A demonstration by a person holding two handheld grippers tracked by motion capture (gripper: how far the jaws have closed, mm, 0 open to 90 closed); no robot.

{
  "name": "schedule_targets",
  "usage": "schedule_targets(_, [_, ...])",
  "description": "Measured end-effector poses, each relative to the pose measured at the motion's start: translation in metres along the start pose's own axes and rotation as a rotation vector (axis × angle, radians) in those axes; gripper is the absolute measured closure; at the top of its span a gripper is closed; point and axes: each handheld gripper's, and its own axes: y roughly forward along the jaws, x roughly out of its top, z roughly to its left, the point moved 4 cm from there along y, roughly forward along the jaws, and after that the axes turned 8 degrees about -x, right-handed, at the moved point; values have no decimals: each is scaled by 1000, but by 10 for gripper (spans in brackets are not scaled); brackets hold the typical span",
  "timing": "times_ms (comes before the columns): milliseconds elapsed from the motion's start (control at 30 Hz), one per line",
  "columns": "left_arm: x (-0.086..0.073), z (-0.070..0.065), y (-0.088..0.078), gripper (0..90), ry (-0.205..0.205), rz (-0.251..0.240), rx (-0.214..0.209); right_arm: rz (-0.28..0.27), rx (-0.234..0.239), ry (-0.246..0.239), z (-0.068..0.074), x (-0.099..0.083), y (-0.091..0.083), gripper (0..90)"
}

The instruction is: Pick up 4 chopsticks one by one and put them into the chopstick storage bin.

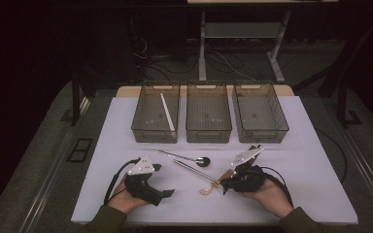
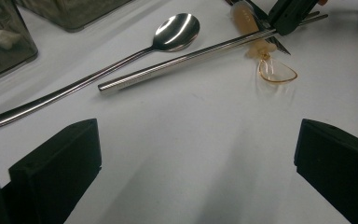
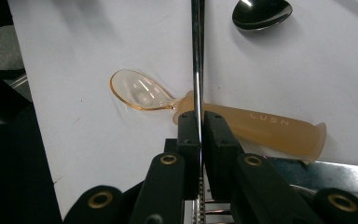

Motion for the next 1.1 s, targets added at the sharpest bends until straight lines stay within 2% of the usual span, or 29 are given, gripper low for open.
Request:
schedule_targets(267, [0, 0, 0, 0, 0, 1, -1, -12, 6, -4, -1, 2, -3, 854])
schedule_targets(600, [0, 0, 0, 0, 0, -1, -1, -22, -10, -24, 0, 4, -4, 863])
schedule_targets(767, [0, 0, 0, 0, 0, -1, -1, -20, 9, -15, -3, 4, -5, 863])
schedule_targets(900, [0, 0, 0, 0, 0, -3, -1, -38, 1, -36, -4, 4, -5, 864])
schedule_targets(1100, [0, 0, 0, 0, 0, -3, -1, -46, 22, -47, -7, 3, -5, 864])
